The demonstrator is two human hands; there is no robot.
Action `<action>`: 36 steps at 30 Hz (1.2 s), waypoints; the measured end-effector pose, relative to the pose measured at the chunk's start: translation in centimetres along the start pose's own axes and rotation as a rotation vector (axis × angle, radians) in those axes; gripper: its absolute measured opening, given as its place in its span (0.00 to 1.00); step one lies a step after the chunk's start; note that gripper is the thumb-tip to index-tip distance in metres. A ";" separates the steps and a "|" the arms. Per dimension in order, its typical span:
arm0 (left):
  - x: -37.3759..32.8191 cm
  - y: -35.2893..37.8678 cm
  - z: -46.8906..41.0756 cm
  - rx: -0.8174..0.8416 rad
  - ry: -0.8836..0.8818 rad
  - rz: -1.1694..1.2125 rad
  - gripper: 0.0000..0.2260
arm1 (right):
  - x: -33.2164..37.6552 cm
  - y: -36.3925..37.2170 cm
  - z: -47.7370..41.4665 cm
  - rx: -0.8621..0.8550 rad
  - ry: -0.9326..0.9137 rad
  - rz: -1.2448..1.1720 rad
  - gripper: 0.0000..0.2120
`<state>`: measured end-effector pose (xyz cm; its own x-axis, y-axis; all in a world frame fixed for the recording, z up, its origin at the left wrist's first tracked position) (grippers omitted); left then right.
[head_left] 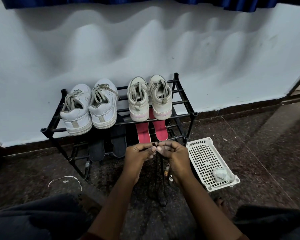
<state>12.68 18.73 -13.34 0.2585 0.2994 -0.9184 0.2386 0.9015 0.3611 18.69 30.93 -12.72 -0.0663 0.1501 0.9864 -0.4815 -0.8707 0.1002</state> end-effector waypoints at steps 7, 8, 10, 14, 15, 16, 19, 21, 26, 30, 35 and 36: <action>0.2 0.3 0.1 0.046 -0.017 -0.029 0.05 | -0.2 -0.6 -0.7 0.006 -0.021 0.027 0.12; 0.2 0.4 0.1 0.053 -0.022 -0.030 0.05 | -0.3 -0.6 -0.8 0.013 -0.014 0.024 0.12; 0.1 0.6 0.1 0.064 -0.017 -0.029 0.04 | -0.7 -0.7 -1.0 0.033 0.002 0.025 0.11; -0.5 0.8 0.0 0.081 0.030 -0.023 0.03 | -1.5 0.3 -0.9 0.151 0.027 0.048 0.01; -0.7 0.8 0.0 0.085 0.040 -0.027 0.03 | -1.7 0.7 -0.8 0.178 0.031 0.044 0.02; -0.8 0.7 0.0 0.085 0.041 -0.026 0.03 | -1.8 1.0 -0.6 0.204 0.038 0.029 0.03; -0.5 0.2 0.0 0.035 -0.034 0.066 0.03 | -1.6 1.9 -0.1 0.261 0.053 -0.040 0.03; -0.2 -0.1 -0.1 0.006 -0.076 0.090 0.03 | -1.7 1.9 -0.1 0.259 0.040 -0.028 0.04; -0.1 -0.2 -0.4 -0.007 -0.113 0.266 0.06 | -2.7 1.4 -0.2 0.266 0.105 0.019 0.06; 0.0 -1.7 -0.8 -0.118 -0.118 0.420 0.07 | -3.5 0.7 -0.3 0.346 0.197 0.052 0.08; -0.8 -5.1 -2.0 -0.252 -0.036 0.501 0.09 | -3.5 -1.8 -0.8 0.363 0.266 0.177 0.07; -1.0 -5.8 -2.2 -0.266 -0.012 0.496 0.10 | -3.4 -2.3 -0.9 0.354 0.267 0.212 0.07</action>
<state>9.00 13.86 -14.85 0.2906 0.7053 -0.6467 -0.1581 0.7019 0.6945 19.25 32.85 -16.43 -0.3751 0.0266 0.9266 -0.1091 -0.9939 -0.0156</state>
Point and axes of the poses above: each hand's wrist, its own z-axis away from the middle knuckle, its own y-axis out of the palm, x = y × z, the point moved 8 cm from there along -z, towards the middle knuckle, and after that the axes turned 14 degrees about z, right-handed, at the moved point
